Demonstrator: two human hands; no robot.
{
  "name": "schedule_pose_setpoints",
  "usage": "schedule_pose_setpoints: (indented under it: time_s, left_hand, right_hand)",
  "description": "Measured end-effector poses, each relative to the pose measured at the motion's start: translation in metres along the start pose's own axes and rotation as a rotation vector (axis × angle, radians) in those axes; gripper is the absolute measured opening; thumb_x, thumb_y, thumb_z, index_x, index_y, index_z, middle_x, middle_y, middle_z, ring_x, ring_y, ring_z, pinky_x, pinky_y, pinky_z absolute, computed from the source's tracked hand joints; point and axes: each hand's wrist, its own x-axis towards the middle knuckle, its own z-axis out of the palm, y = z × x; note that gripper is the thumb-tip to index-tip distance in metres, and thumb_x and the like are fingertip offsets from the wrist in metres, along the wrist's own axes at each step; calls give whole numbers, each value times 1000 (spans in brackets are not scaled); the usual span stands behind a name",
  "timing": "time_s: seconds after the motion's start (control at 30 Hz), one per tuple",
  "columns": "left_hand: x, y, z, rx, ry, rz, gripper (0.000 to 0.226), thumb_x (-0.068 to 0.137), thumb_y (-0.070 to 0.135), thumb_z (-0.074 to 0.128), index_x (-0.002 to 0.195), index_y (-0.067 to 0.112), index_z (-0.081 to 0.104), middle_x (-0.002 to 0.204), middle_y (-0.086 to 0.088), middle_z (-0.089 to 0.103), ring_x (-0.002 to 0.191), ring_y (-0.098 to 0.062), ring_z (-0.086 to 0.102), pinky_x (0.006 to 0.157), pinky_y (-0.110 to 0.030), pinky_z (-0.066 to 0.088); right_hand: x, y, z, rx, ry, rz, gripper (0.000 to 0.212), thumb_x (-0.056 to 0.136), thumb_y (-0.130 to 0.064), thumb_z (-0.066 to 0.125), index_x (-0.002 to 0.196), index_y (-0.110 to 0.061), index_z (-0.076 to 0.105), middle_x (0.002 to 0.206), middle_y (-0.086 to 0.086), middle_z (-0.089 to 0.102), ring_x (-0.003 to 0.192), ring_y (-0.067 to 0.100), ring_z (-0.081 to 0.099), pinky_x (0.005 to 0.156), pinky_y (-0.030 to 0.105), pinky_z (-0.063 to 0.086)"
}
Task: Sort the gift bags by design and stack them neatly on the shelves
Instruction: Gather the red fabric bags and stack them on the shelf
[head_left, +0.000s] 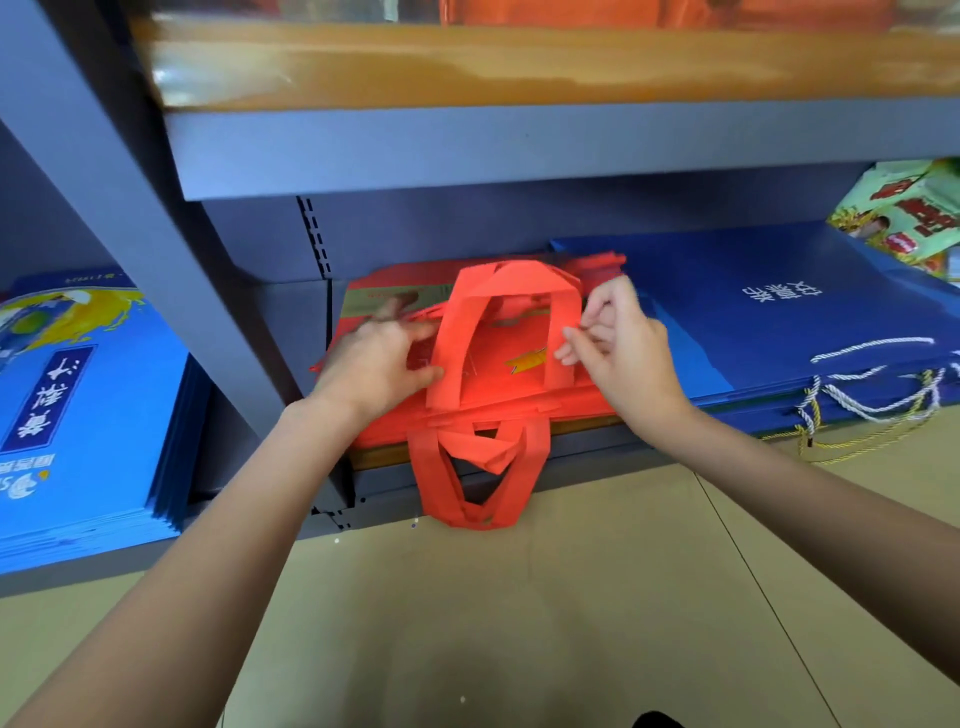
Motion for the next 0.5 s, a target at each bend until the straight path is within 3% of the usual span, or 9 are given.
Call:
schedule_pose_setpoints:
  time_s: [0.07,0.13,0.27,0.37,0.5]
  left_hand:
    - [3,2,-5,-18,70,-16,61,82,29,68,138,34,43,150,-4,27,132,-27,38,106,-40,36]
    - [6,3,-11,-9,191,-51,58,87,22,62,140,35,40,147,-6,30,124,-31,45,104,-43,36]
    - [16,2,-15,41,352,-56,59,85,9,62,134,38,47,145,1,36,123,-27,46,102,-40,31]
    - [22,4,-16,88,401,-35,65,82,-1,58,134,36,48,151,5,30,127,-25,43,107,-38,23]
    - [22,7,-23,188,453,31,68,80,-9,50,136,29,48,154,2,24,133,-30,35,111,-40,16]
  right_hand:
    - [-8,7,3,-220,-104,-158,11,90,-3,55,94,-8,46,87,11,65,82,23,67,75,37,53]
    - [-11,15,11,-463,-251,-246,22,91,-8,53,113,-3,52,109,13,60,99,31,58,89,43,46]
    - [-1,28,32,-952,-543,-67,49,99,-38,32,139,-9,34,149,8,30,131,30,24,102,41,26]
    - [7,33,40,-964,-658,121,59,99,-48,20,147,-14,19,156,6,15,138,29,11,106,46,19]
    - [2,36,42,-935,-703,184,60,98,-50,16,150,-21,8,157,8,5,142,30,4,111,48,12]
